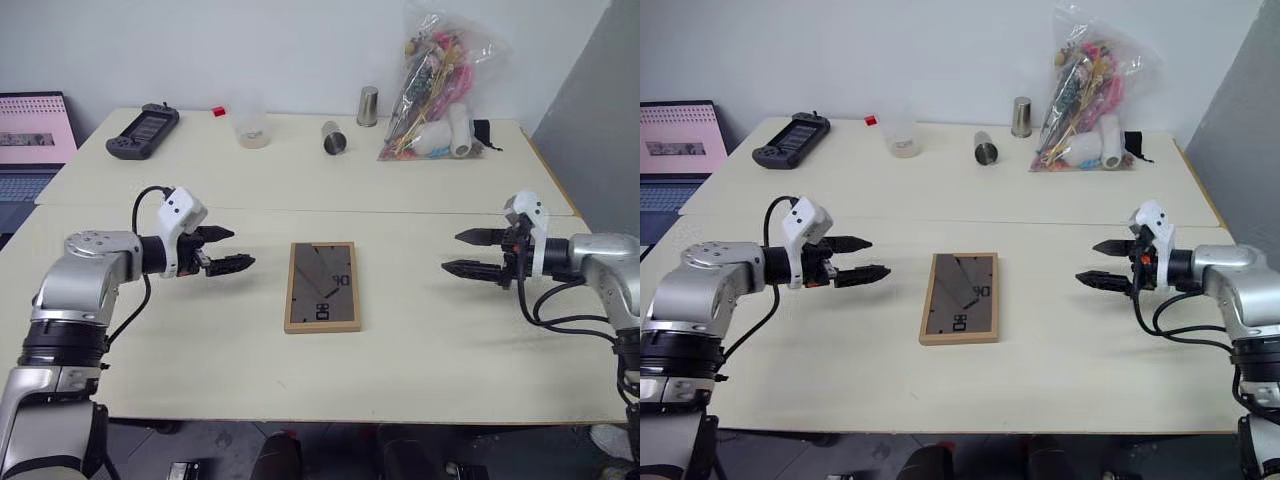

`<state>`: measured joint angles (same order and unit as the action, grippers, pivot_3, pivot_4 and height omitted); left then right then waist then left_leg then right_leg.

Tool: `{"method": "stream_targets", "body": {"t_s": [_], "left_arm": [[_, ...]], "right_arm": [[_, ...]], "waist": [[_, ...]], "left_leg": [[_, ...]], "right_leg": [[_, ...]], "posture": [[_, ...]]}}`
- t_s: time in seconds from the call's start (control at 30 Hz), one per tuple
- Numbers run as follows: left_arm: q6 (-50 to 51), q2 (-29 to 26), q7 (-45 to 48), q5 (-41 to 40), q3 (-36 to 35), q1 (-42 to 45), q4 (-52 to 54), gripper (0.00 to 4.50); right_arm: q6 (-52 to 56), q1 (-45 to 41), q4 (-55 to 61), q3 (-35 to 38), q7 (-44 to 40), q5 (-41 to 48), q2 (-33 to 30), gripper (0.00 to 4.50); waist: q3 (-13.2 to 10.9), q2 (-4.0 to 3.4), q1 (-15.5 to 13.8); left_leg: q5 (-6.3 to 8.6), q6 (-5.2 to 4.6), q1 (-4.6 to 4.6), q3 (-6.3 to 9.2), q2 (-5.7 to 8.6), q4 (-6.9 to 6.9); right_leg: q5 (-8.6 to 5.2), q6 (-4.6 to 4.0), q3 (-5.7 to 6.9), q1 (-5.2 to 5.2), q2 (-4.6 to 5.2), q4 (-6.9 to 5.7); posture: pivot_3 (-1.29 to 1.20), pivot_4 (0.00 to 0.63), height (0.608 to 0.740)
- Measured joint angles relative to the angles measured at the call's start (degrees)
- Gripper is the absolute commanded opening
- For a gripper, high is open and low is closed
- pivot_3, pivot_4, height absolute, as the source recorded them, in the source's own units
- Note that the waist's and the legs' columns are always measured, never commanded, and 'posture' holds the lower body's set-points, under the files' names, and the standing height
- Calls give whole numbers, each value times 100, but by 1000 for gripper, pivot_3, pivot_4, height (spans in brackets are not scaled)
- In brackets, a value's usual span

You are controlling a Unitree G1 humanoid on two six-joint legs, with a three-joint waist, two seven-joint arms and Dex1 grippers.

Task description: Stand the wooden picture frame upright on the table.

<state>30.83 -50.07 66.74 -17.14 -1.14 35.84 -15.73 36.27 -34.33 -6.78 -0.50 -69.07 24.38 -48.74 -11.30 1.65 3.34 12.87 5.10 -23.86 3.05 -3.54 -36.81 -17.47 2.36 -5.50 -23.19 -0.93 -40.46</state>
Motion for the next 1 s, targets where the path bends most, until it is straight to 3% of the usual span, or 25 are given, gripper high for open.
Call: {"method": "stream_targets", "body": {"t_s": [0.83, 0.97, 1.0], "left_arm": [[-129, 14, -115, 212, 83, -30, -20, 4500], [-136, 14, -110, 213, 83, -37, -38, 3812], [-136, 16, -108, 212, 83, -48, -39, 3591]], "right_arm": [[-50, 215, 141, -67, 51, -63, 48, 4485], [-45, 244, 243, -83, 124, -66, 91, 4500], [-37, 265, 283, -85, 166, -66, 129, 4117]], "waist": [[0, 0, -5], [0, 0, -4], [0, 0, -4]], "left_leg": [[0, 0, -4, -1, -1, -2], [0, 0, -4, -1, -1, -2], [0, 0, -4, -1, -1, -2]], "right_leg": [[0, 0, 0, -4, 0, -3], [0, 0, -1, -4, 0, -3], [0, 0, -1, -4, 0, -3]], "posture": [[0, 150, 740], [0, 150, 740], [0, 150, 740]]}}
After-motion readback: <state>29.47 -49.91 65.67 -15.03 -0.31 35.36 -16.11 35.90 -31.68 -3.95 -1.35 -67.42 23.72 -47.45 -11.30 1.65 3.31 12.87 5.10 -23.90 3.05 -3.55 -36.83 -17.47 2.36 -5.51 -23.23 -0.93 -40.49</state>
